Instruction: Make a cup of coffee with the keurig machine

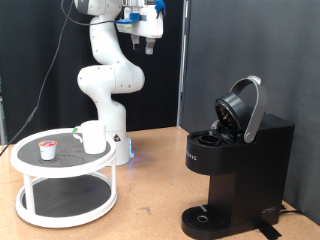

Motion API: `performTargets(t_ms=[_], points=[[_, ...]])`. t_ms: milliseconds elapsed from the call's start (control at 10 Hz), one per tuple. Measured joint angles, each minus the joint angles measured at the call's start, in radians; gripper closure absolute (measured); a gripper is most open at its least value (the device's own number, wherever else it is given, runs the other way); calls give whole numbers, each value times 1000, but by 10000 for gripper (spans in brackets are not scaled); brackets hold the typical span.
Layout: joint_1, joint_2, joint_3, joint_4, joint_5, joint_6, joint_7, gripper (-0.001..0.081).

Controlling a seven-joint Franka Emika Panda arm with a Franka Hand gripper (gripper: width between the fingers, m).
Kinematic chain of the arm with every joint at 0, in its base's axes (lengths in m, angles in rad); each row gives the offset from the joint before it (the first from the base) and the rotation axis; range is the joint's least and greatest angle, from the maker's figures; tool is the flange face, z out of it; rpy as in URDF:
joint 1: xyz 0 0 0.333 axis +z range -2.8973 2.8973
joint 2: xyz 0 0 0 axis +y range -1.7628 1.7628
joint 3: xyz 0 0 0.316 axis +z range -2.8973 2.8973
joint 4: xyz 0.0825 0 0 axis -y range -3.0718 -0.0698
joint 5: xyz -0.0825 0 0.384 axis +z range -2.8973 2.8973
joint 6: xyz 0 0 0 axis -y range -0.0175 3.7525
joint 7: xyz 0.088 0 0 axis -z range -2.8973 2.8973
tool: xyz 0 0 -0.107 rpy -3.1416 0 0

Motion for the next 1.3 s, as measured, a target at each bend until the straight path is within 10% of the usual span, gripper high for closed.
performTargets(t_ms=[1300], points=[[-91,10,-255,-17,-95,60,-237,72]])
